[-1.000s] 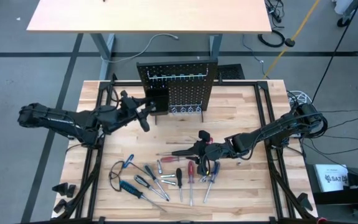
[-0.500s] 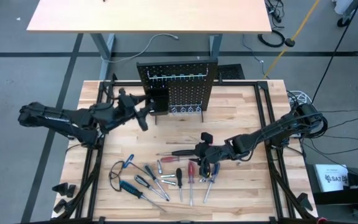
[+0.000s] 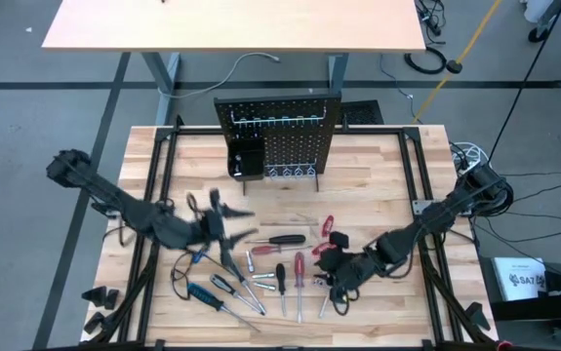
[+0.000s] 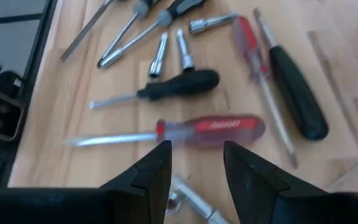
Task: Hang tools onto peg board
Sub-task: Put the socket into the black bin on the pegboard
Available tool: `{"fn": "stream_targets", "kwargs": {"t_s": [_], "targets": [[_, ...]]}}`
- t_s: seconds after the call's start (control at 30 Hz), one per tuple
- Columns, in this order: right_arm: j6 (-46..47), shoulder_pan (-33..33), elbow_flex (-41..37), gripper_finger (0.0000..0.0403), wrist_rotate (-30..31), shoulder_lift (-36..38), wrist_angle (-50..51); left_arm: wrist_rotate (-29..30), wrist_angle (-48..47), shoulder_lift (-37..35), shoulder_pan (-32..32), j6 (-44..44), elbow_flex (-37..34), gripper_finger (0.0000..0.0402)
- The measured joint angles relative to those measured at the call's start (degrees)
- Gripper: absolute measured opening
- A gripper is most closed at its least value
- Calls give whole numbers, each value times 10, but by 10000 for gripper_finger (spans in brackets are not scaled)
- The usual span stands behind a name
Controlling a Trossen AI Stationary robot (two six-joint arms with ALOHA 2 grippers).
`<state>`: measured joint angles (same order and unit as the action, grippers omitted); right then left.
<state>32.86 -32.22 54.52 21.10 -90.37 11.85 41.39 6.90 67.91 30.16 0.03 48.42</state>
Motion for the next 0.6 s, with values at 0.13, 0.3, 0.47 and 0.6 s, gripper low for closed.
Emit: {"fn": "stream_targets", "kwargs": {"t_s": [0.13, 0.3, 0.47, 0.6], "targets": [[61, -28, 0, 137, -5, 0, 59, 10, 8, 68, 25, -68, 0, 185], [207, -58, 0, 137, -49, 11, 257, 11, 32, 139, 37, -135, 0, 185], [318, -65, 0, 137, -93, 16, 409, 11, 89, 202, 28, -147, 0, 185], [327, -65, 0, 137, -97, 16, 443, -12, 118, 229, 14, -143, 0, 185]]}}
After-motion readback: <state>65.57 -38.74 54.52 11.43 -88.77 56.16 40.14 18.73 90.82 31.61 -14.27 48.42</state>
